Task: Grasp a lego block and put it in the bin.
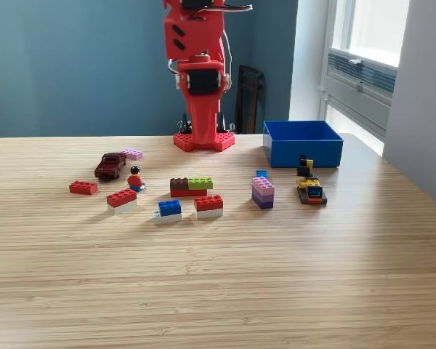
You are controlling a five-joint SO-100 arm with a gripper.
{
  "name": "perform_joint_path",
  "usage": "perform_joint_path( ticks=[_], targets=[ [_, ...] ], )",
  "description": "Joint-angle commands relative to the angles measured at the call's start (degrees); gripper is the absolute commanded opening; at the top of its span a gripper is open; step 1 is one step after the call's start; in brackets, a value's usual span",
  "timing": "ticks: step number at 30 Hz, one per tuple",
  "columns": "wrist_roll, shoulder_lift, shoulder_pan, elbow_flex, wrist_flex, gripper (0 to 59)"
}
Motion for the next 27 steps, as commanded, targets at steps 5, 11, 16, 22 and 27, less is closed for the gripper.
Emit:
perform_joint_path(
  ticks=[5, 11, 16, 22, 27],
  targets=[
    [-7.21, 4.75, -13.36, -0.44, -3.34, 0.1],
    [-11.51, 4.75, -19.25, 2.64, -6.94, 0.1],
    [-16.0, 4.66, -21.88, 6.94, -10.81, 0.1],
    [-21.09, 4.48, -22.41, 6.24, -12.04, 3.8],
    [-24.35, 4.48, -23.12, 5.71, -12.04, 15.8]
  ],
)
